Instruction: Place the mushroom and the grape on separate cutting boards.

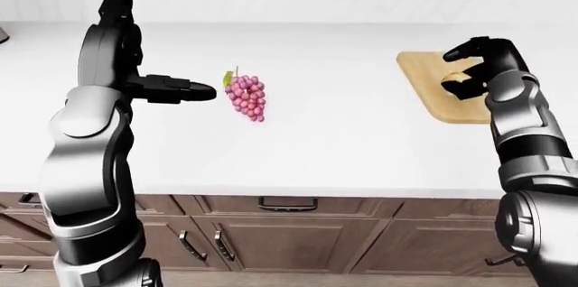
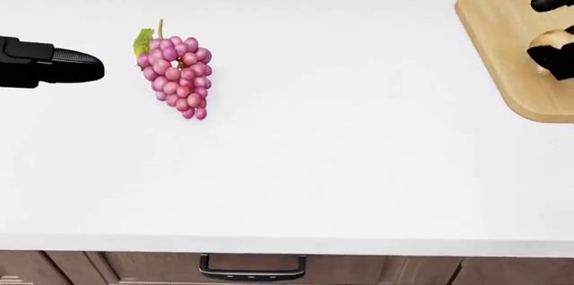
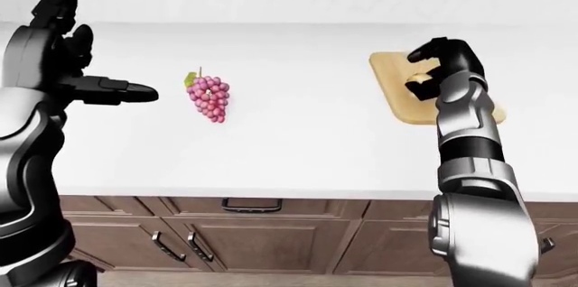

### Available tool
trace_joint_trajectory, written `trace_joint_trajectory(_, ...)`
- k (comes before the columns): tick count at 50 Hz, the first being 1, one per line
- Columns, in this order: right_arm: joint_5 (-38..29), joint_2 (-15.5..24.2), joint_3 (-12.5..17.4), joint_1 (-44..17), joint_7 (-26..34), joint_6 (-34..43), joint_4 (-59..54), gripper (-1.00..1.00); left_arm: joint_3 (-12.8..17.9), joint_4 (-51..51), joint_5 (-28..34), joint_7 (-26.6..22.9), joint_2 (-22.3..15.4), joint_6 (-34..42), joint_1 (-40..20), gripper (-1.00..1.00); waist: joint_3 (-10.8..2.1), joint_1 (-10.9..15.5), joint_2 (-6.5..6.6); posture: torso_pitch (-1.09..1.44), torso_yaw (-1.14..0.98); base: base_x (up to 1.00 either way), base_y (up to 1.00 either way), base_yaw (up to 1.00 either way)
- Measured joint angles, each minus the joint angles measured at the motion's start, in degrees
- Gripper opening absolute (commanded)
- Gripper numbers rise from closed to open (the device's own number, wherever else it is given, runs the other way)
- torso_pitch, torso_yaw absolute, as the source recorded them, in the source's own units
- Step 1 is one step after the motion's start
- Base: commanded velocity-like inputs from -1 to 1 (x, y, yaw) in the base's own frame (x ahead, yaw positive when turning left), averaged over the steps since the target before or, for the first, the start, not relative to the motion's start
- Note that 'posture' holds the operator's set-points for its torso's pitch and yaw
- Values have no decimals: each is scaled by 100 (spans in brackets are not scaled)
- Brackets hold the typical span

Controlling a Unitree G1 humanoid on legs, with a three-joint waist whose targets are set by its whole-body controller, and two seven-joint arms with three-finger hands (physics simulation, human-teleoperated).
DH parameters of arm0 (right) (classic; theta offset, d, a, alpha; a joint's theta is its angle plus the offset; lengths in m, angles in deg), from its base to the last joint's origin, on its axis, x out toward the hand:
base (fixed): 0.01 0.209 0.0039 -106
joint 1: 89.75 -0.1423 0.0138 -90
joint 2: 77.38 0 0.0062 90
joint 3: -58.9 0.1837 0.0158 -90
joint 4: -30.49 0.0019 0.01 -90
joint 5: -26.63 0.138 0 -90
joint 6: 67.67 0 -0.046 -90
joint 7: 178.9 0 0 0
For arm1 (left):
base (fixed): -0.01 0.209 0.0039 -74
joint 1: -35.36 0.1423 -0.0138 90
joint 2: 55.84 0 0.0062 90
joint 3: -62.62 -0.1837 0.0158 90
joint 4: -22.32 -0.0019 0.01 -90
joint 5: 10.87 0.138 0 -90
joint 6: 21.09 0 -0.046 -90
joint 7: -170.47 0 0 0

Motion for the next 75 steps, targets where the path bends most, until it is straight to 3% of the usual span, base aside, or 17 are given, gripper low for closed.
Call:
trace_joint_trajectory(5, -4, -7, 0, 15, 26, 0, 78, 14, 42, 87, -8, -15, -19, 42, 26, 100, -5, 1, -5, 0, 0, 0, 0, 0)
trace_joint_trajectory(9, -9, -15, 1, 35, 45, -8, 103, 36, 56, 99, -12, -13, -24, 35, 46, 100, -10, 4, -7, 0, 0, 0, 0, 0)
trace_joint_trajectory(11, -11, -22, 1, 43, 53, -10, 109, 39, 61, 103, -16, -13, -33, 40, 56, 100, -9, 3, -8, 0, 0, 0, 0, 0)
trace_joint_trajectory(14, -11, -24, 3, 49, 71, -8, 109, 65, 74, 136, -27, -19, -48, 73, 57, 100, -5, 3, -7, 0, 0, 0, 0, 0)
trace_joint_trajectory(16, -12, -28, 2, 59, 86, -1, 124, 100, 80, 153, -28, -17, -52, 83, 57, 100, -5, 3, -6, 0, 0, 0, 0, 0)
trace_joint_trajectory(28, 73, -113, 51, -18, 288, 41, 420, 100, 41, 50, -40, 17, -36, 70, -5, 100, 8, -6, 11, 0, 0, 0, 0, 0)
trace_joint_trajectory(37, 541, -543, 114, 28, 1151, 792, 2260, 100, -72, -63, -64, 4, 51, -31, -85, 100, 23, -14, 13, 0, 0, 0, 0, 0)
trace_joint_trajectory(48, 722, -1222, -159, -47, 1990, 1913, 3987, 100, 47, 58, -146, -12, 32, -27, 11, 100, 36, -27, 25, 0, 0, 0, 0, 0)
trace_joint_trajectory(63, 894, -2477, -636, -657, 1769, 1840, 3099, 100, 158, 144, -410, 127, 49, 63, 117, 100, 29, 5, 137, 0, 4, 0, 0, 0)
trace_joint_trajectory(75, 801, -2852, -795, -732, 1687, 1754, 2925, 100, 205, 128, -614, 235, -73, 91, 135, 100, 31, 177, 166, 0, 10, 0, 0, 0)
